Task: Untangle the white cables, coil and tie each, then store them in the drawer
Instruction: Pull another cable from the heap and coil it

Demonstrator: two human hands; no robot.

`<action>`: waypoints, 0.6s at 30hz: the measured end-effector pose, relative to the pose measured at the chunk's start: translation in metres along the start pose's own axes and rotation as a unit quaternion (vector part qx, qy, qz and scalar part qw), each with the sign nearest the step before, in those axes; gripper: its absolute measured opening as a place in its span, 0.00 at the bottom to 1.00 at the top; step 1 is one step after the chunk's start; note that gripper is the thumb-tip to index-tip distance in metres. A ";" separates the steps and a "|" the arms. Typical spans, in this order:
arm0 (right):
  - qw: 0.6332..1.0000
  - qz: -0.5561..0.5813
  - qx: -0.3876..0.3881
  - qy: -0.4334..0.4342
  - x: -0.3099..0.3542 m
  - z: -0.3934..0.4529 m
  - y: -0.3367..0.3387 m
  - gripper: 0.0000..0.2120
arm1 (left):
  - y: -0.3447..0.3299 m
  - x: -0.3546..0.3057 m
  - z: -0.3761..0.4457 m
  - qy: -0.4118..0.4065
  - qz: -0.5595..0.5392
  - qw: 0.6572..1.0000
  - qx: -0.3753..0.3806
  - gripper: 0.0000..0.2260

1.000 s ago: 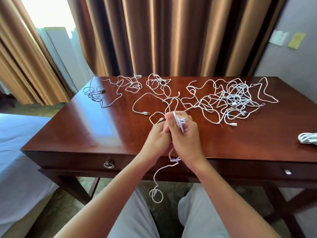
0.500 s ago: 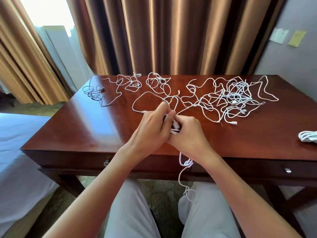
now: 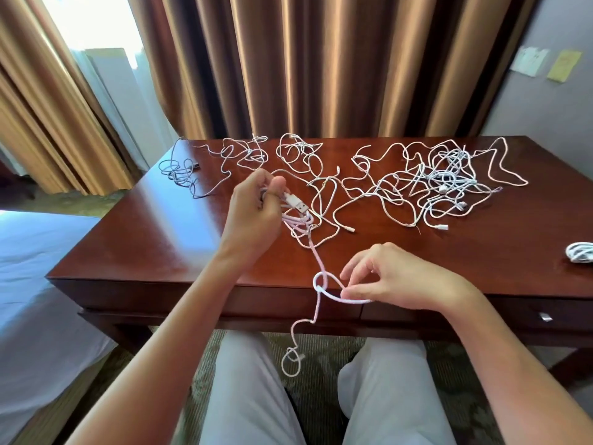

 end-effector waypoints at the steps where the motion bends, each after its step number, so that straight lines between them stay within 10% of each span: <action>1: 1.000 0.021 0.017 0.009 0.000 0.000 -0.004 0.05 | 0.000 0.002 0.002 0.011 -0.013 1.000 -0.002 0.12; 9: 0.925 0.334 -0.115 0.142 0.035 0.006 0.009 0.18 | -0.010 -0.010 -0.006 0.048 -0.066 0.996 0.034 0.14; 18: 0.918 0.318 -0.162 0.175 0.050 0.005 0.007 0.04 | -0.008 0.000 -0.009 0.131 -0.142 0.980 0.036 0.13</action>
Point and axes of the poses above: each hand's wrist, its own z-axis towards the middle knuckle, its own y-axis out of the back of the hand, x = y × z, the point moved 10 cm from there along z, towards the middle knuckle, and after that the axes turned 14 degrees about z, right-handed, at the moved point
